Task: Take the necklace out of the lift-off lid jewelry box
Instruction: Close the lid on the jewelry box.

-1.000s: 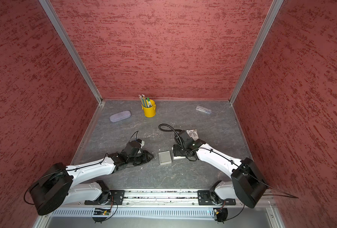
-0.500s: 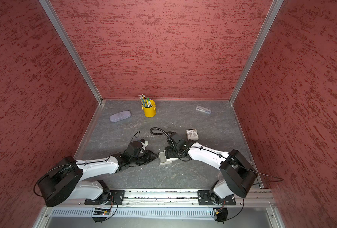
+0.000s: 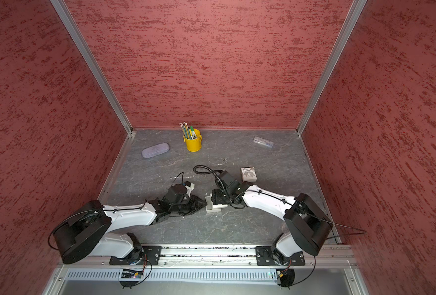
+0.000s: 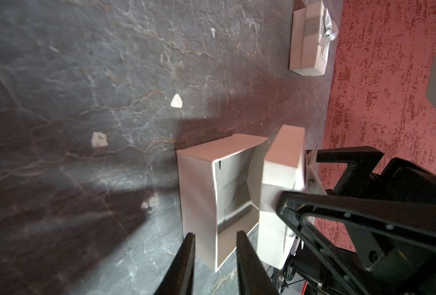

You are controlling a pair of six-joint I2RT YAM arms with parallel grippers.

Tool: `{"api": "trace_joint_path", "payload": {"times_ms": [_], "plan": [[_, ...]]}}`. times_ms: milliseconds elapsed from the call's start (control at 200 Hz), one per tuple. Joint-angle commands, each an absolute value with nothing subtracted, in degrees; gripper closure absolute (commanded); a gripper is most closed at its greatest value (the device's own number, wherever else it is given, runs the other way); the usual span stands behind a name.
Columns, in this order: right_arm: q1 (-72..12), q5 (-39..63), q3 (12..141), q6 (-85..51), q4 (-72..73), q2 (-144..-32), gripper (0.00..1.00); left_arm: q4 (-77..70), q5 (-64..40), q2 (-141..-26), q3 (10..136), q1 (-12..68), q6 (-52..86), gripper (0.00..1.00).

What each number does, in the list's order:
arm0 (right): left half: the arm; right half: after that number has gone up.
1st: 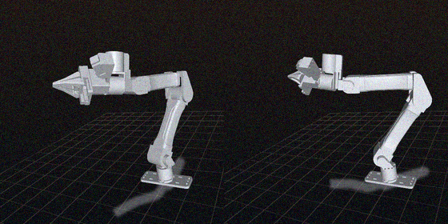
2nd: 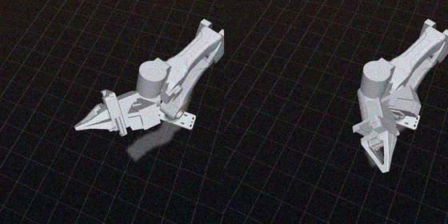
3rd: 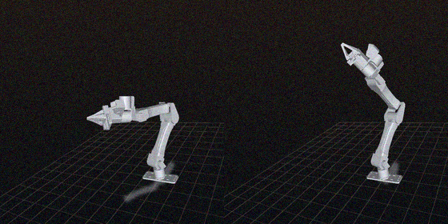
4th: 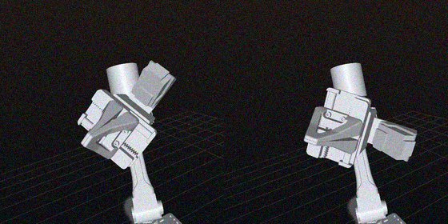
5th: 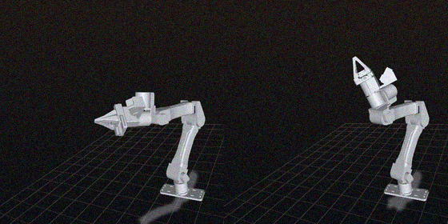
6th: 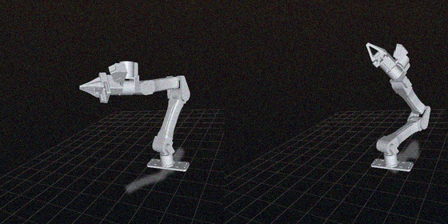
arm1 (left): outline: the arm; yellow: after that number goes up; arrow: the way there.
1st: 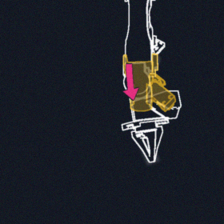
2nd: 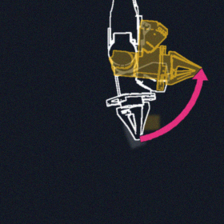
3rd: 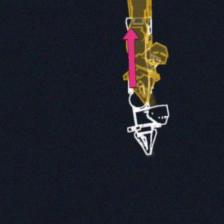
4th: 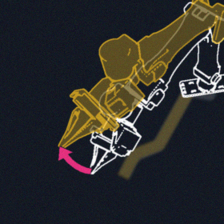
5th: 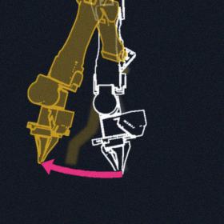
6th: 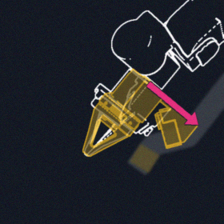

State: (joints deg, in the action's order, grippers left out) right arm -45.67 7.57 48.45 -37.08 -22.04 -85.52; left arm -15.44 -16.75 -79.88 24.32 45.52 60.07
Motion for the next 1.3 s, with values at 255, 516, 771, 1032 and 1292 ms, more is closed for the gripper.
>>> {"api": "trace_joint_path", "payload": {"times_ms": [255, 516, 771, 1032, 1292], "plan": [[-46.5, 9.4, 50.0, -39.1, -19.7, -86.8, 0.33, -18.3, -15.7, -82.3, 24.4, 47.0, 61.9, 0.73], [-46.8, 10.4, 50.9, -40.0, -19.5, -87.9, 0.33, -20.1, -15.6, -83.4, 24.4, 47.7, 62.9, 0.76], [-46.8, 7.3, 52.1, -42.0, -21.8, -88.0, 0.33, -21.6, -15.0, -83.8, 24.4, 48.8, 64.5, 0.78], [-46.9, 5.8, 51.8, -42.9, -22.6, -88.3, 0.34, -22.1, -14.1, -83.7, 24.3, 49.7, 65.8, 0.79], [-46.9, 1.6, 52.7, -43.6, -24.0, -84.4, 0.34, -21.3, -13.2, -83.0, 24.2, 50.1, 66.7, 0.7]]}}
